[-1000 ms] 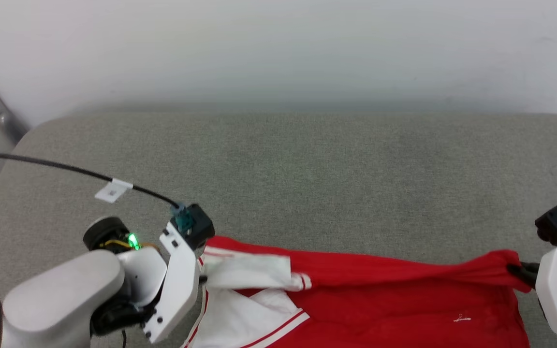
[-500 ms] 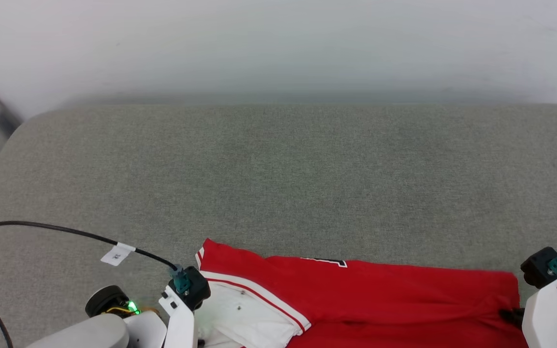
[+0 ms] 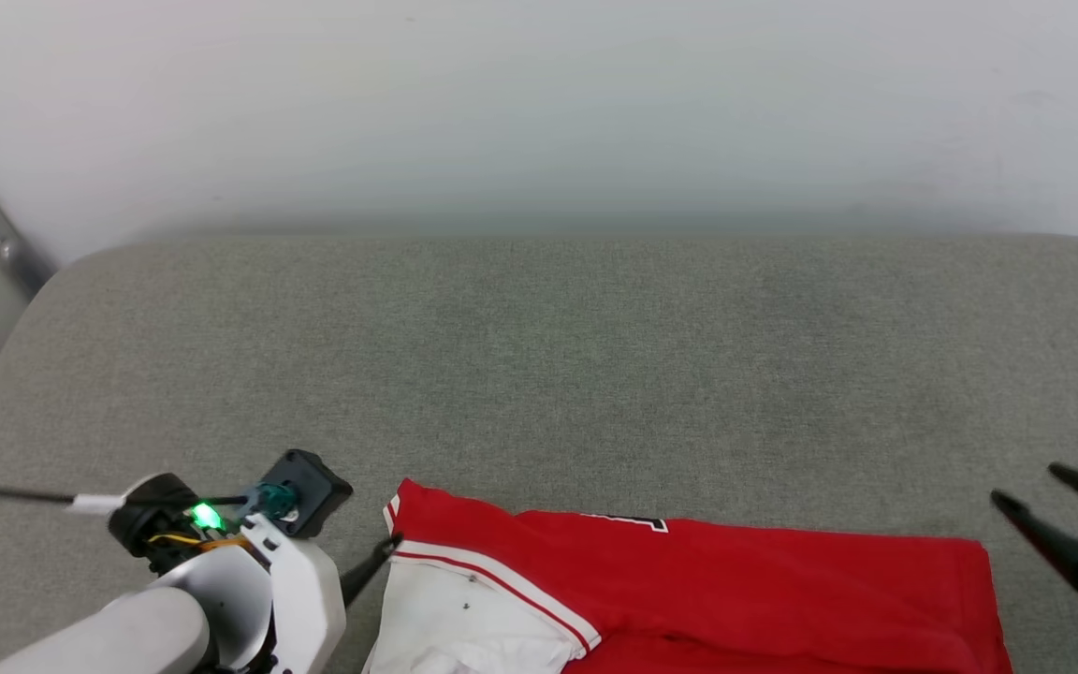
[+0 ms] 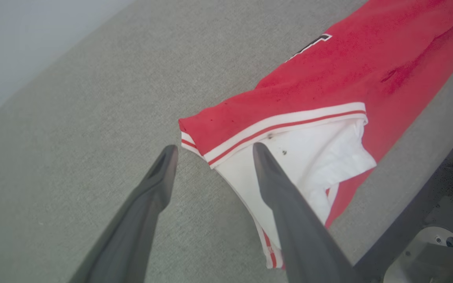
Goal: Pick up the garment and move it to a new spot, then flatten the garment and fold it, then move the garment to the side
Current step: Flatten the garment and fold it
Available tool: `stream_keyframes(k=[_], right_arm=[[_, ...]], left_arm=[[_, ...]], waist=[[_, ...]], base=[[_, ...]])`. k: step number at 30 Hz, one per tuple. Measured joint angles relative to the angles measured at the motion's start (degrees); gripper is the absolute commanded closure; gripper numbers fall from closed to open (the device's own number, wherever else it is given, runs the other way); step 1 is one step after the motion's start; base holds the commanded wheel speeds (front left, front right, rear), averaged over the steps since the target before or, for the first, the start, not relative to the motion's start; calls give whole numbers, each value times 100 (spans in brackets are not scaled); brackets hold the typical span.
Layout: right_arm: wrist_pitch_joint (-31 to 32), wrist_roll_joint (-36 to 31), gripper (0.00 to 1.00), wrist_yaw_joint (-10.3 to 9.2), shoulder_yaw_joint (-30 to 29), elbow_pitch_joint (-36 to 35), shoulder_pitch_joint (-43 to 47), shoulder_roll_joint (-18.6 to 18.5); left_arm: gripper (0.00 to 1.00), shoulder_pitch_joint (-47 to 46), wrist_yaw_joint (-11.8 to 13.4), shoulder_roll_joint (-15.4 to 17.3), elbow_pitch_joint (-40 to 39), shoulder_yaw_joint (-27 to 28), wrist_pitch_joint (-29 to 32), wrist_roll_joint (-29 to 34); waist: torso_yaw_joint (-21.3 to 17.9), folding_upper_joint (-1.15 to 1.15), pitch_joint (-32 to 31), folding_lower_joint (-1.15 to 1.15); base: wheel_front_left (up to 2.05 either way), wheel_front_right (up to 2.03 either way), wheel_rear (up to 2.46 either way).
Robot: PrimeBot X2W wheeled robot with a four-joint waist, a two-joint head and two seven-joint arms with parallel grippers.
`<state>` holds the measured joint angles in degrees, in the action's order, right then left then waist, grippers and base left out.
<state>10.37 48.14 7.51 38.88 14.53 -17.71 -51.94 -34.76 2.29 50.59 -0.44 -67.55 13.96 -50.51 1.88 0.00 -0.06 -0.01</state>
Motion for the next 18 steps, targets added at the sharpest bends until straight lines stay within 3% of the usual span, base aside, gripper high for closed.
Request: stream_keyframes(k=[6,11,14,18], right_arm=[[-287,27,0,-1,-1148,-3,462,21],[-144,105,0,-1,-1847,261,1085,354],[51,183,0,-1,-2062,354,1407,583],[289,293,0,-1,-2186,367,1725,936]], left_arm=[[0,423,1165,-26,-104,336,-1371,638],[0,832,2102,-270,70,670,-2357,842],[0,1029,2509,-449,175,881,-2694,849],[0,1273,2827,-600,178,1207,-2865,957]], waist=[[0,0,7,0],[58,0,111,0],[115,0,192,1],[200,0,295,1]], base=[[0,0,0],[0,0,0],[0,0,0],[0,0,0]])
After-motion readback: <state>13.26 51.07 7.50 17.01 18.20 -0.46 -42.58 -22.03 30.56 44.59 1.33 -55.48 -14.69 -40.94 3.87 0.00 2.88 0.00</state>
